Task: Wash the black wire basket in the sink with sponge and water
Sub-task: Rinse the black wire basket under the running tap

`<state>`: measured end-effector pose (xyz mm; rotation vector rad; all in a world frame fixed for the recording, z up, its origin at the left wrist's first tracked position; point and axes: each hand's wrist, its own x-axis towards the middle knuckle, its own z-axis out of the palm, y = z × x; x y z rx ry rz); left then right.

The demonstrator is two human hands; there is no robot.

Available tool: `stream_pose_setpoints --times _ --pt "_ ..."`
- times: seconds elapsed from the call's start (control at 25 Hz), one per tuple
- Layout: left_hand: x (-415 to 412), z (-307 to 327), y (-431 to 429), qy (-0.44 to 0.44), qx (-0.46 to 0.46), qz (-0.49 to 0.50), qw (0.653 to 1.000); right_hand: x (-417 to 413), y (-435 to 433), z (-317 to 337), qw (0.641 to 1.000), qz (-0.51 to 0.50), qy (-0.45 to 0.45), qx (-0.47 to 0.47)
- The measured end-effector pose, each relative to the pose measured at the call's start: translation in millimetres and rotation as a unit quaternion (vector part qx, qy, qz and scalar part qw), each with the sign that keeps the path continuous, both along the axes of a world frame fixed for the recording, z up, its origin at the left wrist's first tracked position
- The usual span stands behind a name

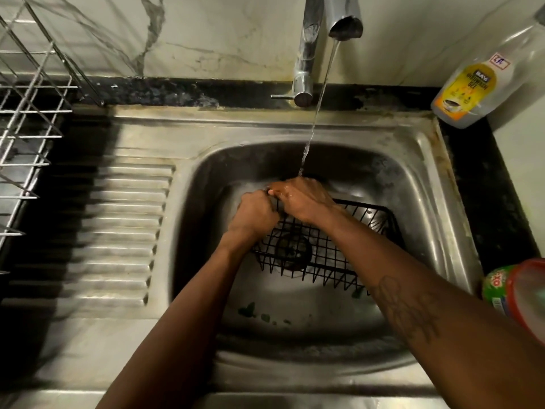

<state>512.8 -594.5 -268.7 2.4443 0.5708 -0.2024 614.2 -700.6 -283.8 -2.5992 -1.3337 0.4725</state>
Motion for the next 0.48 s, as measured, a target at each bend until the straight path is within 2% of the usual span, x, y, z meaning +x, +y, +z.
stream_pose_setpoints --times 0.08,0.16,0.32,0.48 --pt "0.1 2.5 1.0 0.021 -0.039 0.063 0.997 0.9 -9.2 1.0 0.998 0.001 0.057 -0.003" --pt "0.0 1.9 4.3 0.062 -0.037 0.128 0.989 17.6 -36.2 4.1 0.992 -0.037 0.119 -0.024" --pt "0.7 5.6 6.3 0.089 -0.018 0.138 0.986 50.6 -88.8 3.9 0.986 -0.094 0.135 -0.036" --pt "-0.3 5.7 5.6 0.083 -0.065 0.145 0.984 22.3 -23.8 -4.7 0.984 -0.054 0.168 -0.026"
